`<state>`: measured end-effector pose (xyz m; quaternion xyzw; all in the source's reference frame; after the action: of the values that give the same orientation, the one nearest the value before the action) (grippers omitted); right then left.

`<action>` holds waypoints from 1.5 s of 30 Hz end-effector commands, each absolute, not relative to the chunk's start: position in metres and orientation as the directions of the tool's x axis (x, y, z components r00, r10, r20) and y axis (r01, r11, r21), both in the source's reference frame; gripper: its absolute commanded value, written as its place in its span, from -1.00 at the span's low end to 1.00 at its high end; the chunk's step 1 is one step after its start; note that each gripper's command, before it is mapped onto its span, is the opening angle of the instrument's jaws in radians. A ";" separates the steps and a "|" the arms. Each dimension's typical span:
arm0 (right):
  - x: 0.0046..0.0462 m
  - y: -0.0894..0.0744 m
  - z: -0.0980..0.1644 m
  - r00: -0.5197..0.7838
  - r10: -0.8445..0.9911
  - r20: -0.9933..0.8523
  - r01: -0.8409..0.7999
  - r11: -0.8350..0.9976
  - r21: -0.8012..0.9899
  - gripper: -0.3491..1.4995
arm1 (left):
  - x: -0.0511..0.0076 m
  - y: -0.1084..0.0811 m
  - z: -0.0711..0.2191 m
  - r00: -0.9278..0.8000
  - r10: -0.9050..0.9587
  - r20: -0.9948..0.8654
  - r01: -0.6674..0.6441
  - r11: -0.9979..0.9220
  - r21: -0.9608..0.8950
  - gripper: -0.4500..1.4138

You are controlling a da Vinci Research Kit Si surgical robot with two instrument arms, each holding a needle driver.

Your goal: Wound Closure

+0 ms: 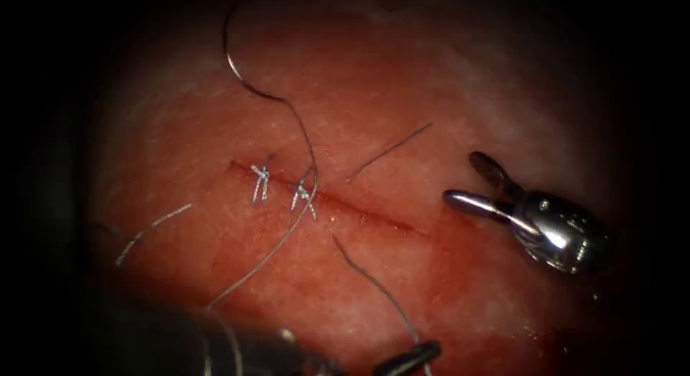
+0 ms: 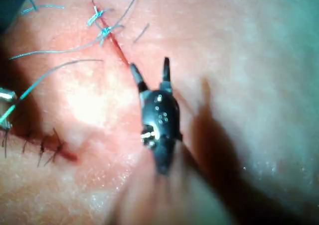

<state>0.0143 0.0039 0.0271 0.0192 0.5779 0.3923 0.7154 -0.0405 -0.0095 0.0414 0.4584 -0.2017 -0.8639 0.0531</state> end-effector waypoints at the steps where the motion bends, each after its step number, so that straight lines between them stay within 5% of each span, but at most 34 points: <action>1: 0.0150 0.003 0.028 0.024 0.588 -0.809 -0.537 0.690 0.485 0.98 | -0.0410 -0.011 0.042 -0.575 -0.278 -0.770 -0.088 -0.914 0.395 -0.08; 5: 0.0151 0.003 0.028 0.024 0.587 -0.809 -0.537 0.690 0.485 0.98 | -0.0413 -0.011 0.043 -0.579 -0.301 -0.758 -0.075 -0.906 0.417 -0.28; 7: 0.0152 0.002 0.028 0.024 0.587 -0.810 -0.538 0.690 0.484 0.98 | -0.0414 -0.011 0.043 -0.583 -0.323 -0.746 -0.061 -0.898 0.437 -1.00; 16: 0.0149 0.000 0.026 0.096 0.594 -0.799 -0.360 0.769 0.529 0.91 | -0.0384 -0.008 0.044 -0.529 -0.424 -0.735 0.020 -0.872 0.489 -1.00; 25: 0.0197 -0.001 0.023 0.217 0.178 -0.960 -0.077 0.983 0.165 0.78 | -0.0371 -0.007 0.046 -0.454 -0.456 -0.766 0.148 -0.886 0.439 -1.00; 32: 0.0249 -0.002 0.020 0.176 -0.120 -0.977 0.046 0.992 -0.114 0.65 | -0.0367 -0.007 0.046 -0.391 -0.471 -0.791 0.210 -0.882 0.421 -1.00; 45: 0.0273 -0.002 0.020 0.071 -0.299 -0.952 0.131 0.949 -0.288 0.52 | -0.0364 -0.007 0.046 -0.376 -0.473 -0.797 0.228 -0.881 0.415 -1.00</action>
<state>0.0267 -0.0006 0.0195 -0.0667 0.6642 -0.1503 0.7293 -0.0360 -0.0055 0.0458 0.5161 -0.1207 -0.8204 0.2146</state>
